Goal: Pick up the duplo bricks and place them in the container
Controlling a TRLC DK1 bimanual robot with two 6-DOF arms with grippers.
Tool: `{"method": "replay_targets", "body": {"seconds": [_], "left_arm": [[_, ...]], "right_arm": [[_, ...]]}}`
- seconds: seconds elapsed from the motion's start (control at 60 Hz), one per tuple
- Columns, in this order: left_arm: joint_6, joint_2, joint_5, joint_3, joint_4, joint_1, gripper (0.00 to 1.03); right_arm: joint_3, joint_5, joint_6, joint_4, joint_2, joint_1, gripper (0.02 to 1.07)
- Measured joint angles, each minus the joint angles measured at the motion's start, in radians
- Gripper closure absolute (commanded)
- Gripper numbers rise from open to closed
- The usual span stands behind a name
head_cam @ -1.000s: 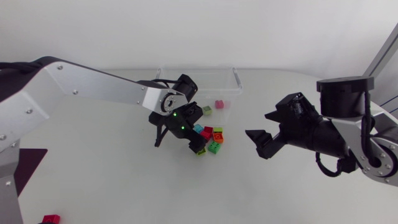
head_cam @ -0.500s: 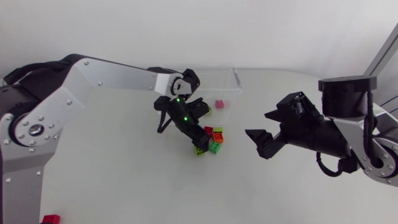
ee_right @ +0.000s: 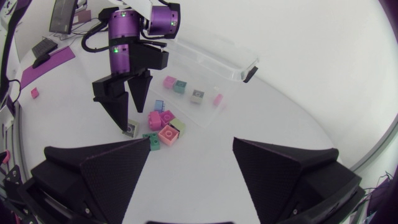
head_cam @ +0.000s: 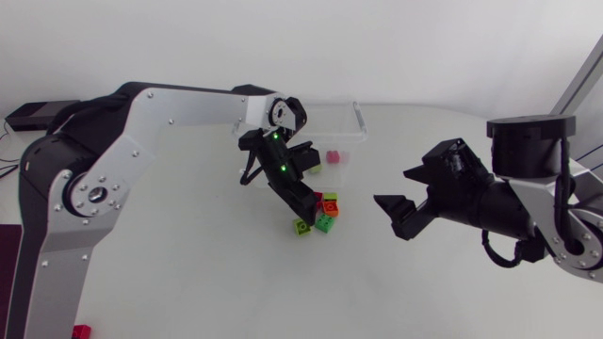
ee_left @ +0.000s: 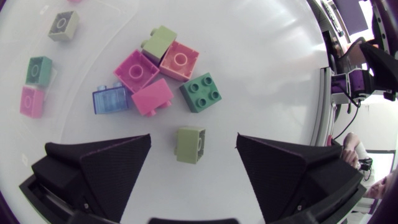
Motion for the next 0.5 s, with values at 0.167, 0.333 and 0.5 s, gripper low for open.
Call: {"method": "replay_targets", "body": {"seconds": [0.167, 0.333, 0.5], "left_arm": [[0.013, 0.0, 0.002, -0.001, -0.008, 0.0, 0.12], [0.021, -0.009, 0.006, -0.031, 0.018, 0.0, 0.13], [0.022, -0.034, 0.013, -0.079, 0.03, -0.001, 0.13]], "right_arm": [[0.0, -0.01, 0.0, -0.002, -0.001, -0.002, 0.11], [0.0, -0.014, 0.0, -0.002, -0.001, -0.002, 0.11], [-0.003, -0.015, 0.0, -0.002, -0.002, -0.002, 0.11]]}}
